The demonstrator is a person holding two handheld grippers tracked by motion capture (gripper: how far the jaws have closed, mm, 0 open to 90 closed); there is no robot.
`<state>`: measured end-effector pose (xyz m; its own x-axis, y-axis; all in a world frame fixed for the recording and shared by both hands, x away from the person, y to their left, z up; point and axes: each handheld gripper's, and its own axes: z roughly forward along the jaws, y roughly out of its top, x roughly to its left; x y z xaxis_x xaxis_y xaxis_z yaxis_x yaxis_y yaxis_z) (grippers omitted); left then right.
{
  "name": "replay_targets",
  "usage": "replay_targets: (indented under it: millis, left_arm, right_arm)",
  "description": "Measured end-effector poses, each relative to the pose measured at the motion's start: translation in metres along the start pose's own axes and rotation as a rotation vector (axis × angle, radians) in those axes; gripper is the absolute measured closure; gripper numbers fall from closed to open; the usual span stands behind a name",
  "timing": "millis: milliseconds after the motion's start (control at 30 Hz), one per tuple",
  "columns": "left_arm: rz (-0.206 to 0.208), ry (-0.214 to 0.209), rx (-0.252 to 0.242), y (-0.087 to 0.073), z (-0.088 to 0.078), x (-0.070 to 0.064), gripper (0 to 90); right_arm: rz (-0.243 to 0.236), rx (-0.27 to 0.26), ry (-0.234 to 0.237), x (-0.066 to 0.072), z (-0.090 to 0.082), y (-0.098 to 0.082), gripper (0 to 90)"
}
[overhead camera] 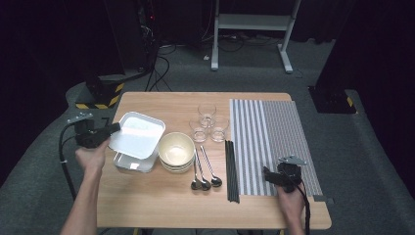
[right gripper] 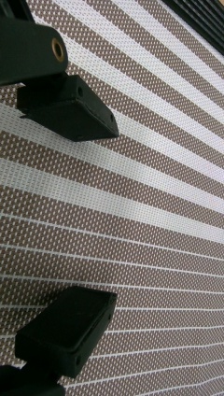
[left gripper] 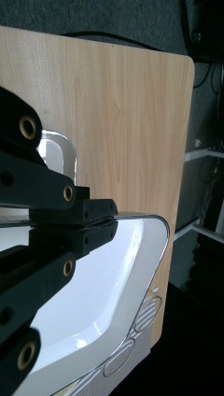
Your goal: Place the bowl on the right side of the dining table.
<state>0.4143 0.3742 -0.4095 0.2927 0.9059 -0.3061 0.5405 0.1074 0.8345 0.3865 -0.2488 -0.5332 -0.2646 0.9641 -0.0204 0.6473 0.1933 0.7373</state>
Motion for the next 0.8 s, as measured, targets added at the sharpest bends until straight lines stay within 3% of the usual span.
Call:
replay_targets:
  millis: [800]
  left_arm:
    - [0.027, -0.043, 0.009, 0.01, 0.01, -0.017, 88.3]
  right_arm:
    - [-0.001, -0.001, 0.0, 0.0, 0.0, 0.0, 18.2]
